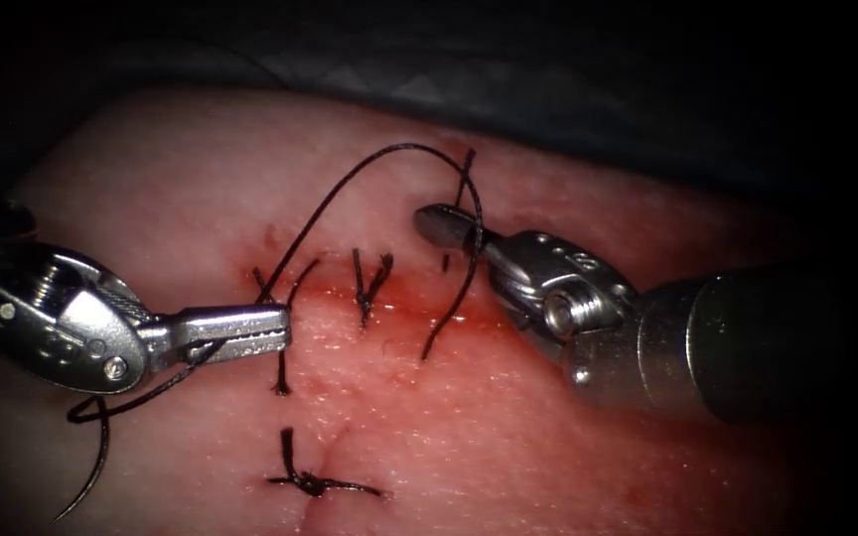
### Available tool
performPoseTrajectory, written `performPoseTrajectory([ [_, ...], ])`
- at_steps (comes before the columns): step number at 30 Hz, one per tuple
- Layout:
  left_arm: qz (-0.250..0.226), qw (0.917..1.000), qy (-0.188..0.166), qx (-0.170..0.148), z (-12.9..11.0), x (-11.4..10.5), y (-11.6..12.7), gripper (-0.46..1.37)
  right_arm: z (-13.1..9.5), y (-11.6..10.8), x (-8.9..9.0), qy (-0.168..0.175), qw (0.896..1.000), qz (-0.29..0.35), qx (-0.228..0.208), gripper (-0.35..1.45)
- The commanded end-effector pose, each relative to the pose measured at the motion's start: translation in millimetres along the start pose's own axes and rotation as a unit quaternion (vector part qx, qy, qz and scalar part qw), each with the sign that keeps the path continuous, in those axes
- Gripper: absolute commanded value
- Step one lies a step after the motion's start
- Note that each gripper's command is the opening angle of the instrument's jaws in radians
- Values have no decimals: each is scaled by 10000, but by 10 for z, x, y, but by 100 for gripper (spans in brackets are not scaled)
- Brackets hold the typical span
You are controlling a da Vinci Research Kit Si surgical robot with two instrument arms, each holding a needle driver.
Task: Wound Closure
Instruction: Wrap suture clockwise two times around right jaws
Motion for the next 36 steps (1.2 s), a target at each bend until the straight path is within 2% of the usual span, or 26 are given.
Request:
performPoseTrajectory([
  [1,-3,10000,39,-17,3,0,1,-35,2,-1,-1,-48,9999,-73,137,-35],
  [5,-477,9987,114,-118,8,0,-1,-35,3,-4,-2,-98,9986,-275,444,-35],
  [9,-752,9969,152,-175,12,-3,-6,-35,1,-4,-3,-83,9954,-557,776,-35],
  [12,-934,9952,187,-213,15,-9,-13,-35,-3,-6,-5,-74,9894,-979,1067,-35],
  [18,-1248,9915,206,-311,18,-21,-24,-35,-8,-10,-4,99,9783,-1381,1544,-35],
  [22,-1388,9895,226,-334,21,-27,-29,-35,-12,-15,-1,304,9711,-1516,1817,-35],
  [29,-1533,9872,222,-390,28,-42,-31,-35,-22,-28,4,425,9592,-1772,2162,-35],
  [33,-1542,9869,154,-450,36,-53,-26,-35,-30,-36,10,515,9527,-1816,2380,-35],
  [36,-1572,9865,119,-448,42,-60,-18,-35,-33,-40,14,602,9521,-1861,2351,-35],
])
